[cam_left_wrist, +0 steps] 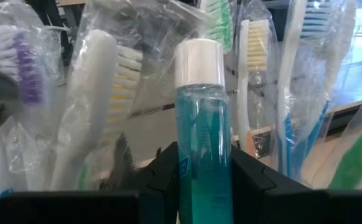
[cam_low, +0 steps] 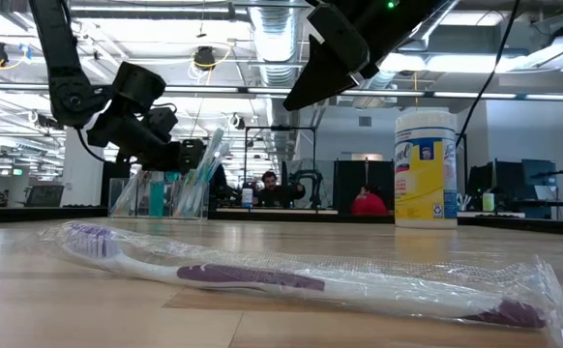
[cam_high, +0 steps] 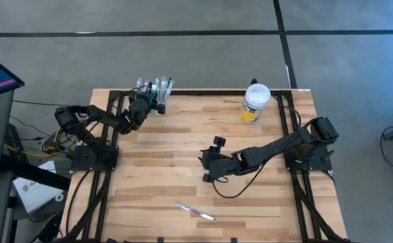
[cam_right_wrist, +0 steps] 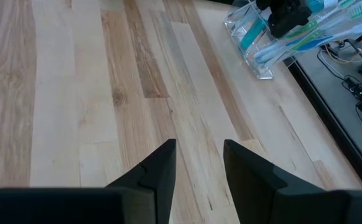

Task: Pick & Place toothbrushing station
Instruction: Put the blue mouthwash into the transparent organizer

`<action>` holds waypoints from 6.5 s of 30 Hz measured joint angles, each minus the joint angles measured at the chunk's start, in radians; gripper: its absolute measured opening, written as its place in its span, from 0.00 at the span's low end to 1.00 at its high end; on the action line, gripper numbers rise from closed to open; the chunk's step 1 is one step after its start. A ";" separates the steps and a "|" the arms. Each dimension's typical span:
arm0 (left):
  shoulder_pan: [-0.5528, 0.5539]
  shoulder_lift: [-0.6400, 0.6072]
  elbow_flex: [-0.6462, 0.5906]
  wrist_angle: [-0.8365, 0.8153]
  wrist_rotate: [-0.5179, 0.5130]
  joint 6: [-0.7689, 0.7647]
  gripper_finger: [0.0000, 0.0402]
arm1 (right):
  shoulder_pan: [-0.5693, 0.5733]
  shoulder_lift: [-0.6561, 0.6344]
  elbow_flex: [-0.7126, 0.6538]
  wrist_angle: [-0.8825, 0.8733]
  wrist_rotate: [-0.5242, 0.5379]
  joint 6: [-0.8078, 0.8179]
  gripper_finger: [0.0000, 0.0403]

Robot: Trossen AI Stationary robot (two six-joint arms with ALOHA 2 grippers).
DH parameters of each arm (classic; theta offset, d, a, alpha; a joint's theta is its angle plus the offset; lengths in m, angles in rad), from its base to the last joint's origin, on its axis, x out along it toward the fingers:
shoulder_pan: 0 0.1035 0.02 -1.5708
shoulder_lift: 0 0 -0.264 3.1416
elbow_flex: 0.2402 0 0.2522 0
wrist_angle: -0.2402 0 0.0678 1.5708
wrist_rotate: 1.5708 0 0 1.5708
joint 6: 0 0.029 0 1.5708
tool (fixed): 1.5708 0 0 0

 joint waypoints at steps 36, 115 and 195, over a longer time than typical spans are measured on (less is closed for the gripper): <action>-0.012 -0.002 0.000 -0.031 0.007 -0.001 0.25 | -0.001 0.000 0.000 -0.009 -0.001 0.000 0.31; -0.041 -0.002 -0.023 -0.074 0.013 -0.023 0.32 | -0.001 0.000 0.000 -0.014 -0.001 0.002 0.31; -0.070 -0.150 -0.023 -0.105 0.011 0.011 0.34 | -0.001 0.000 0.000 -0.015 -0.001 0.009 0.31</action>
